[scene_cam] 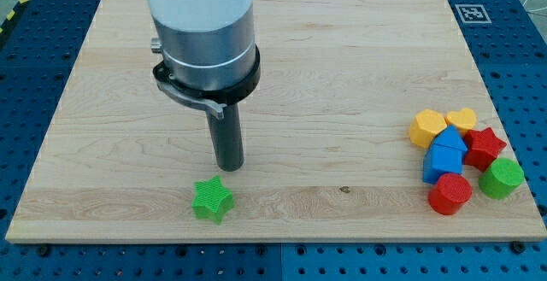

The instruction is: Slide the green circle towards the green star

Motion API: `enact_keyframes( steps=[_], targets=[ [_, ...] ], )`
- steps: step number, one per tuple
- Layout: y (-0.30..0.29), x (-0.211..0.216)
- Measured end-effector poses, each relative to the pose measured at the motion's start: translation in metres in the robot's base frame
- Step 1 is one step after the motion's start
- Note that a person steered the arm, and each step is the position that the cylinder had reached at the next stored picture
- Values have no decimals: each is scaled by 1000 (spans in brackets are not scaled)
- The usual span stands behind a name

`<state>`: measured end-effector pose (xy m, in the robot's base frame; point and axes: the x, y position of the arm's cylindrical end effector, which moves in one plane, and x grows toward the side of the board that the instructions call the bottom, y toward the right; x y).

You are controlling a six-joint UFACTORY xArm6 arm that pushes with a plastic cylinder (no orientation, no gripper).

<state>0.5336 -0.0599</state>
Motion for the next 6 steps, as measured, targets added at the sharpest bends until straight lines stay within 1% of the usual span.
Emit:
enact_keyframes(
  steps=[1,2,3,4,5,6],
  targets=[
    [14,-7],
    [50,13],
    [101,54],
    [146,85],
    [212,85],
    [293,84]
  ],
)
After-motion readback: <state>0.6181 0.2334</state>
